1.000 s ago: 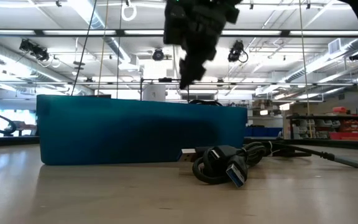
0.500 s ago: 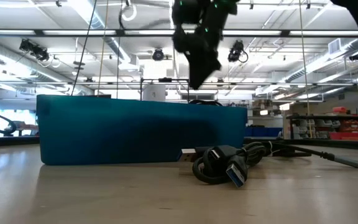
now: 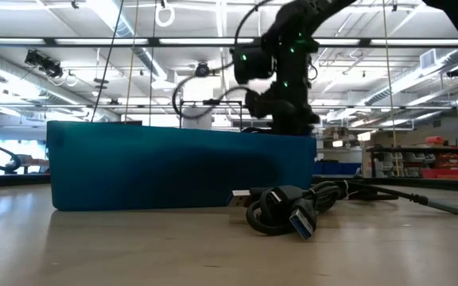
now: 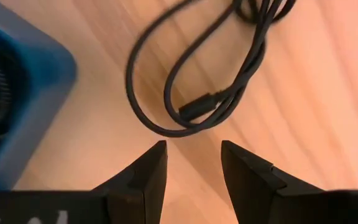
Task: Pick and place USB-C Cables
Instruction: Put the black charger cable into the blue bin
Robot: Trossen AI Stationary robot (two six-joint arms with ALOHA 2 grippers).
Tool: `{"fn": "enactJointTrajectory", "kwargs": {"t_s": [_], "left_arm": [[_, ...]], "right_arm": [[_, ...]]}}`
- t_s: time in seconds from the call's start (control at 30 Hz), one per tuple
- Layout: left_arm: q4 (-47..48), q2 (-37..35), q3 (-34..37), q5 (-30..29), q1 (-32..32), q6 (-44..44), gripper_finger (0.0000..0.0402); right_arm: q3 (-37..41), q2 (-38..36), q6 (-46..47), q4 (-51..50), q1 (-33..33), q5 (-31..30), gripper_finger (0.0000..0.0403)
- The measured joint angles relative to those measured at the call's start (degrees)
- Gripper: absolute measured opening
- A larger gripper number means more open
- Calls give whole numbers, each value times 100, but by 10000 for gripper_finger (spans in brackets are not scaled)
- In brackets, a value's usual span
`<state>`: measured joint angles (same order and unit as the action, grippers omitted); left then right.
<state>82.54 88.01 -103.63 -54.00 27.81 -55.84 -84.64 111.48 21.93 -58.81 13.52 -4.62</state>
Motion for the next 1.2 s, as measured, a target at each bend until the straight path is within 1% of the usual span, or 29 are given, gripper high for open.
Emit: {"fn": "enactJointTrajectory", "kwargs": {"t_s": [0.13,0.27,0.4,0.73,0.83,1.0,1.2], "left_arm": [[0,0,0,-2,0,14,5],[2,0,0,14,0,12,5],[1,1,0,25,0,1,5],[-5,0,0,37,0,-27,5],[-9,2,0,42,0,-34,5],[-20,2,0,39,0,-34,5],[-30,2,0,39,0,-36,5]], "right_arm": [[480,0,212,565,25,247,158],[743,0,371,1114,91,421,158],[697,0,308,1144,118,456,158],[282,-138,-60,1050,50,412,159],[203,-144,-127,1019,87,414,167],[199,-144,-107,927,166,414,192],[208,-144,-67,895,222,113,224]]}}
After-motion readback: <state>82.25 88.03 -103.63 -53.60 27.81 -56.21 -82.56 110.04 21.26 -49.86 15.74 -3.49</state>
